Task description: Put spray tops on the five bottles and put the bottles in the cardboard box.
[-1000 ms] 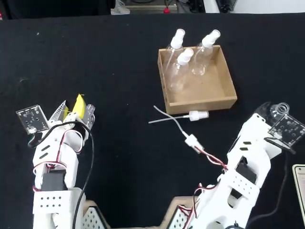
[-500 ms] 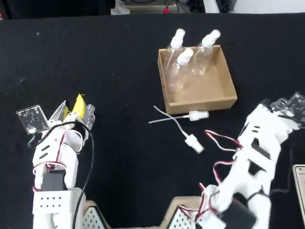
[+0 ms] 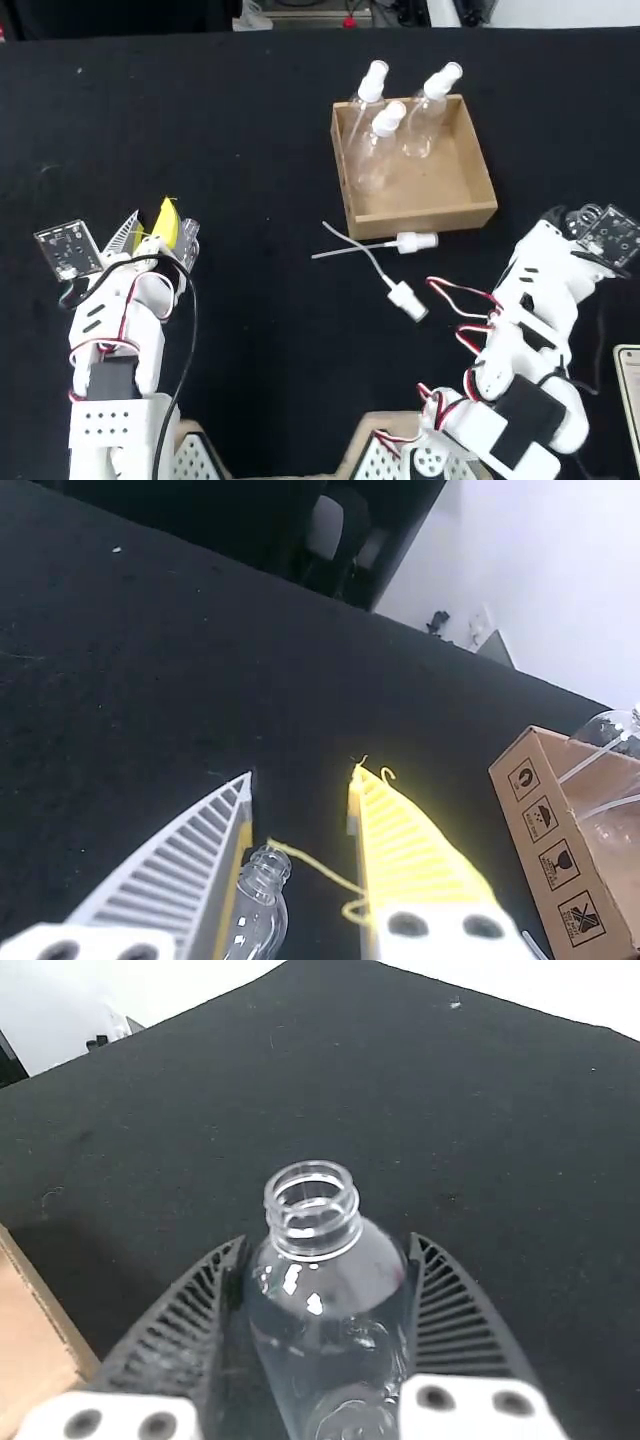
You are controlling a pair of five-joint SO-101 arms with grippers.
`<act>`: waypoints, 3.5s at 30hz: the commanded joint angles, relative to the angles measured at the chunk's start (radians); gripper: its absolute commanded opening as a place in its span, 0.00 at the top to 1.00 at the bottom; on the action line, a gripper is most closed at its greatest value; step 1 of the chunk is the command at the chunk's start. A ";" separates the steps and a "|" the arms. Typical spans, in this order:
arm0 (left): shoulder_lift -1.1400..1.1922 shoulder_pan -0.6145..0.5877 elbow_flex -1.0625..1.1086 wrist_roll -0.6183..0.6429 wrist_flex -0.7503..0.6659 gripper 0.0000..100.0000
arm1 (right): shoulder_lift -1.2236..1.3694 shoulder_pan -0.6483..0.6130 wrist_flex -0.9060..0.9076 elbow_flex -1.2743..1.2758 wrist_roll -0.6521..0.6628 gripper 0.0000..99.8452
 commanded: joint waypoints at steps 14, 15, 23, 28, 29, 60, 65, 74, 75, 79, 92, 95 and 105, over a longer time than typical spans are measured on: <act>-0.015 0.016 -0.010 -0.011 -0.025 0.84 | 0.001 -0.002 -0.015 0.038 0.000 0.69; -0.015 0.016 -0.010 -0.011 -0.025 0.84 | -0.001 -0.002 -0.015 0.038 0.000 0.69; -0.015 0.016 -0.012 -0.011 -0.025 0.84 | -0.002 -0.002 -0.015 0.033 0.002 0.69; -0.015 0.016 -0.012 -0.011 -0.025 0.84 | -0.087 0.000 -0.008 0.059 0.002 0.69; -0.015 0.016 -0.012 -0.011 -0.025 0.84 | -0.119 0.002 -0.008 0.074 0.002 0.69; -0.015 0.016 -0.012 -0.011 -0.026 0.84 | -0.079 0.015 0.284 -0.099 0.092 0.69; -0.015 0.016 -0.012 -0.011 -0.026 0.84 | -0.166 0.014 0.284 -0.059 0.092 0.69; -0.015 0.016 -0.012 -0.011 -0.026 0.84 | -0.291 0.014 0.290 0.024 0.092 0.69; -0.015 0.016 -0.012 -0.011 -0.026 0.84 | -0.291 0.014 0.290 0.027 0.092 0.69; -0.015 0.016 -0.012 -0.011 -0.026 0.84 | -0.291 0.014 0.292 0.028 0.092 0.69; -0.015 0.016 -0.013 -0.011 -0.026 0.84 | -0.291 -0.058 0.331 0.039 0.143 0.69; -0.015 0.016 -0.013 -0.011 -0.026 0.84 | -0.291 -0.055 0.327 0.036 0.147 0.69; -0.015 0.016 -0.015 -0.011 -0.026 0.84 | -0.289 -0.055 0.331 -0.008 0.149 0.69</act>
